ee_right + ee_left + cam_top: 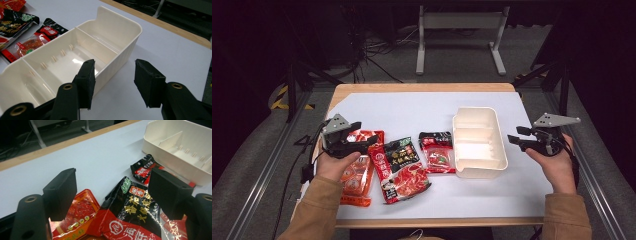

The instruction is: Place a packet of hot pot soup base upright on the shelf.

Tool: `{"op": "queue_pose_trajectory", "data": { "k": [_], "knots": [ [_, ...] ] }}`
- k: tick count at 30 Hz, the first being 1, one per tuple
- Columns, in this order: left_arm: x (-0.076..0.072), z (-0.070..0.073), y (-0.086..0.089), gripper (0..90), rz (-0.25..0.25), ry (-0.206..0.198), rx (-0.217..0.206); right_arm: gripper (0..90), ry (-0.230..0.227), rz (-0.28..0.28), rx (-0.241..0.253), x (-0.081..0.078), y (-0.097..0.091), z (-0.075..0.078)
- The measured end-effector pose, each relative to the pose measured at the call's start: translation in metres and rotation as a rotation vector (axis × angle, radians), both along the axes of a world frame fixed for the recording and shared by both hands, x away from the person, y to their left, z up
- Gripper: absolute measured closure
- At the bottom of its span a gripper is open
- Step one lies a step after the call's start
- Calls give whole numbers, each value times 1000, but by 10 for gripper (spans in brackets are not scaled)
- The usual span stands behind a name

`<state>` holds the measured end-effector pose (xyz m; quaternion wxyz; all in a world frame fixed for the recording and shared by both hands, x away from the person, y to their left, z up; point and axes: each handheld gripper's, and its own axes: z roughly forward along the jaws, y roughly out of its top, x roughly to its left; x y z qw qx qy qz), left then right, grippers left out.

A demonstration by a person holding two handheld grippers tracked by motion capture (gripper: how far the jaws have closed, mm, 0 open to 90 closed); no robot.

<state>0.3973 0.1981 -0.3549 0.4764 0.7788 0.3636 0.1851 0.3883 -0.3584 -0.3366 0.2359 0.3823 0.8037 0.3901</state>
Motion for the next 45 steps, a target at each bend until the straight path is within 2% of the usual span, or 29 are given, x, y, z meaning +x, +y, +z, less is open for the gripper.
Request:
{"op": "queue_pose_trajectory", "data": {
  "k": [2, 3, 4, 5, 8, 11, 17, 19, 23, 27, 28, 30, 31, 37, 43, 45],
  "knots": [
    [5, -11, -8, 223, -17, 24, 4, 495, -3, -4, 5, 0, -1, 0],
    [5, -11, -8, 223, -17, 24, 4, 495, -4, -5, 6, 0, -2, 0],
    [7, -13, -10, 223, -21, 28, 17, 495, -6, -8, 8, 0, -2, 0],
    [10, -20, -15, 224, -21, 55, 45, 495, -6, -8, 10, 0, -3, 0],
    [13, -26, -17, 271, -25, 72, 48, 495, -11, -7, 11, -1, -3, 0],
    [17, -34, -17, 297, -9, 115, 45, 495, -10, -8, 10, -1, -3, 0],
    [24, -48, -23, 379, -15, 204, 104, 497, -12, -3, -1, -1, -1, -2],
    [27, -52, -23, 395, -17, 230, 109, 497, -9, -4, 0, -1, -1, -2],
    [30, -59, -20, 415, 1, 244, 139, 496, -10, -5, -3, -1, -1, -3],
    [31, -62, -19, 417, 5, 262, 150, 496, -12, -14, -13, -1, 0, -3],
    [31, -63, -19, 417, 3, 263, 159, 496, -12, -14, -13, -1, 0, -3],
    [34, -67, -18, 411, -34, 318, 149, 496, -12, -15, -13, -1, 0, -3],
    [34, -68, -17, 407, -40, 325, 150, 496, -12, -16, -13, -1, 0, -4],
    [34, -71, -19, 409, -48, 315, 175, 479, -9, -16, -14, 0, 1, -5],
    [33, -76, -27, 429, -53, 279, 262, 471, -13, -22, -11, 1, 1, -5],
    [33, -77, -27, 449, -51, 287, 253, 467, -11, -24, -7, 1, 1, -5]
  ]
}}
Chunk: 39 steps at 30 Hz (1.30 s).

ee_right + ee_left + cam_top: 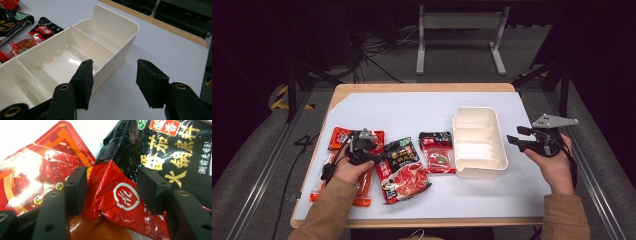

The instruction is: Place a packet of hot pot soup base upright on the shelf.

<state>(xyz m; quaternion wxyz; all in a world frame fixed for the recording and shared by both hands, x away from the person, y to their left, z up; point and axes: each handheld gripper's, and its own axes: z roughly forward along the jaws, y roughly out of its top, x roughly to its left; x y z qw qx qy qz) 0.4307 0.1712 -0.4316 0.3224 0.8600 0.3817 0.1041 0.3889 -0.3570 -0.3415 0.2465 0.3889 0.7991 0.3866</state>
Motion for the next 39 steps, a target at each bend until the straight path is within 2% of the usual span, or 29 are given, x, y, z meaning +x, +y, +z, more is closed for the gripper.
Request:
{"op": "queue_pose_trajectory", "data": {
  "k": [4, 5, 11, 13, 14, 19, 25, 33, 39],
  "knots": [
    [-2, -1, 0, 540, 5, -24, 20, 464, 3, 3, -1, 0, 1, -1],
    [-2, -1, 0, 540, 2, -29, 21, 461, 4, 4, -2, 1, 1, -1],
    [-2, 2, 0, 732, -5, -17, 31, 438, 31, 8, 10, 2, 3, -3],
    [-2, 3, 2, 826, -12, 0, 14, 438, 31, 4, 14, 3, 2, -3],
    [-3, 2, 2, 838, -15, -3, 15, 439, 32, 3, 15, 3, 2, -3],
    [-5, 5, 0, 862, -17, -24, 35, 444, 29, 3, 22, 2, 3, -1],
    [-6, 10, 5, 874, -10, -5, -16, 451, 25, 4, 23, 1, 3, 0],
    [-16, 33, 10, 876, -25, -41, -84, 461, 14, 5, 28, -2, 4, 5],
    [-29, 55, 8, 878, -57, -99, -138, 463, -4, 8, 22, -5, 5, 12]
  ]
}}
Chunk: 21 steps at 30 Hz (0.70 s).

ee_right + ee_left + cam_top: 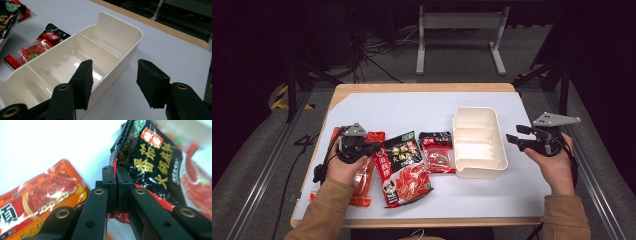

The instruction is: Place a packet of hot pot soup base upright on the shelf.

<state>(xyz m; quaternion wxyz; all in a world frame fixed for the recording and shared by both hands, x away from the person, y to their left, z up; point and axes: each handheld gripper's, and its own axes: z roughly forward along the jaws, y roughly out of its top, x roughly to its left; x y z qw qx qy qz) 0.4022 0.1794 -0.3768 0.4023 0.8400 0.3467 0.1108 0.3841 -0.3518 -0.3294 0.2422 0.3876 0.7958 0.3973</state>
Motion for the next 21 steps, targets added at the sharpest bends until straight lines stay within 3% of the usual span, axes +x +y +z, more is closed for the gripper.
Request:
{"op": "queue_pose_trajectory", "data": {
  "k": [9, 12, 21],
  "knots": [
    [-25, 32, -12, 878, -74, -94, -37, 470, -27, 1, 4, -6, 0, 9],
    [-32, 39, -16, 878, -90, -107, -50, 472, -38, 7, 6, -8, 2, 12],
    [-51, 57, -25, 880, -122, -192, -49, 476, -68, 45, -3, -14, 13, 22]
  ]
}}
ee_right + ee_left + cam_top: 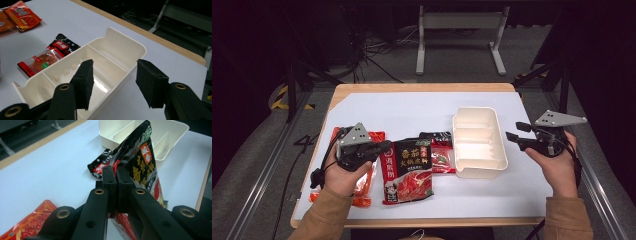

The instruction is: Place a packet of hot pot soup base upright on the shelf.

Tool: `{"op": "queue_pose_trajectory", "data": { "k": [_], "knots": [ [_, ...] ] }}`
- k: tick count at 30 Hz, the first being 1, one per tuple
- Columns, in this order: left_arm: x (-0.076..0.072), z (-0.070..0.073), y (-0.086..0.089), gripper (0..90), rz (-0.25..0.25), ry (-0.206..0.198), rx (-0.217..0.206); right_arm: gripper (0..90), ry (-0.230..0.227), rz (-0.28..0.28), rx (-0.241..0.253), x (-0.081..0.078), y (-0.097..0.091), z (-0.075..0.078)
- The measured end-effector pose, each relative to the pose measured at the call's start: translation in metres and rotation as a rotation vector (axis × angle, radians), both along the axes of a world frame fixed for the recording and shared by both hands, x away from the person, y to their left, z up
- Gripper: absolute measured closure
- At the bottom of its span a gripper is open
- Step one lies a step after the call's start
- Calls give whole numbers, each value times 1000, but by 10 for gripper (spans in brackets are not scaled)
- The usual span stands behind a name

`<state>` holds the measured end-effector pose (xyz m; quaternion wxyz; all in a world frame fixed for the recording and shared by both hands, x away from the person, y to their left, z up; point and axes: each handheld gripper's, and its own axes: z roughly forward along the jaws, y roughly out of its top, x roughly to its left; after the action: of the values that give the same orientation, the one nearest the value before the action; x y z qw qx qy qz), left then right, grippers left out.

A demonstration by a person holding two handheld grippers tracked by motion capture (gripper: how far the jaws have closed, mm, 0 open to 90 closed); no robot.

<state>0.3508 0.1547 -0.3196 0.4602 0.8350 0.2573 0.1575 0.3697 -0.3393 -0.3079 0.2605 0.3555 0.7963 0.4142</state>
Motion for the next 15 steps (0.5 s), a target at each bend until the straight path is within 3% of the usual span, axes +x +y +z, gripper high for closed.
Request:
{"op": "queue_pose_trajectory", "data": {
  "k": [6, 15],
  "knots": [
    [-9, 9, -1, 880, 20, -63, 4, 480, 0, 57, 22, -4, 15, 6],
    [-14, 13, -2, 880, 41, -103, -14, 456, 11, 207, 76, -9, 59, 12]
  ]
}}
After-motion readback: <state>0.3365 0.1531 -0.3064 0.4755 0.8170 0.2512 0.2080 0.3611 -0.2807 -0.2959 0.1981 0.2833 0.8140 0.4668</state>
